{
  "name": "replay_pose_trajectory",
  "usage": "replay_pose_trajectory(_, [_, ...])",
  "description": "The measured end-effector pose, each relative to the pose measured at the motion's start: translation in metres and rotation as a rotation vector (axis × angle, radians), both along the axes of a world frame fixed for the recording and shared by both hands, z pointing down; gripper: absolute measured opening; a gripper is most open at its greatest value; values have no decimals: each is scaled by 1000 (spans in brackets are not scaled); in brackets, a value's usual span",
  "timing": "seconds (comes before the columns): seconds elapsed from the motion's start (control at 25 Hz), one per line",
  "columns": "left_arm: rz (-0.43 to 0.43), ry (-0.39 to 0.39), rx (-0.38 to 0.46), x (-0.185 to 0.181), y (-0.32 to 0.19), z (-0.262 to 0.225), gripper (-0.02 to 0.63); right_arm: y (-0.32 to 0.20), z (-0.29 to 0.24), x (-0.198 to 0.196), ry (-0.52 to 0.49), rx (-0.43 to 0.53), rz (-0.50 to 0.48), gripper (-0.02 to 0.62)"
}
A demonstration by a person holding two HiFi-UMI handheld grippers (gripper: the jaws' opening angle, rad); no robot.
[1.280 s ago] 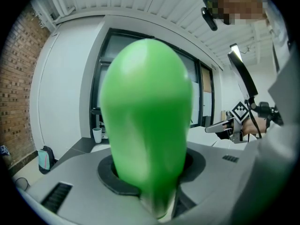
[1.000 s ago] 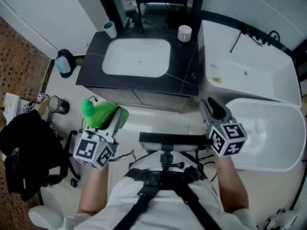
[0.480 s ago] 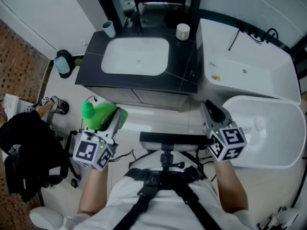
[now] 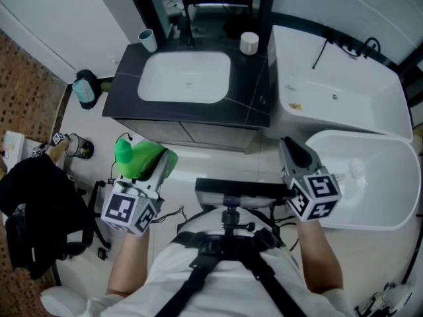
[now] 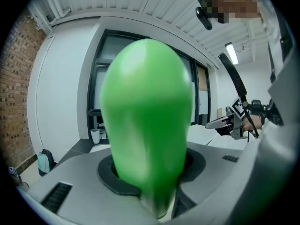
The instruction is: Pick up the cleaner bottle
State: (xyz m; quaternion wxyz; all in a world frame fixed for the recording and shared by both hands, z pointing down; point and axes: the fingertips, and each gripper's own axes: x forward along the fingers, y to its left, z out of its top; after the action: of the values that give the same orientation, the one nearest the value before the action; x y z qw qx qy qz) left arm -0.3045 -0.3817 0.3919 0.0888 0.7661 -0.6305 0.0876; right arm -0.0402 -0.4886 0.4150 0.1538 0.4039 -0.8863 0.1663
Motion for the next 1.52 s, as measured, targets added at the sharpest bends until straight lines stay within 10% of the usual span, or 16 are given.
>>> replay_pose_trajectory(1.52, [10,-10,-24,1,-15,12,164,-16,-7,13,61,48,51,31])
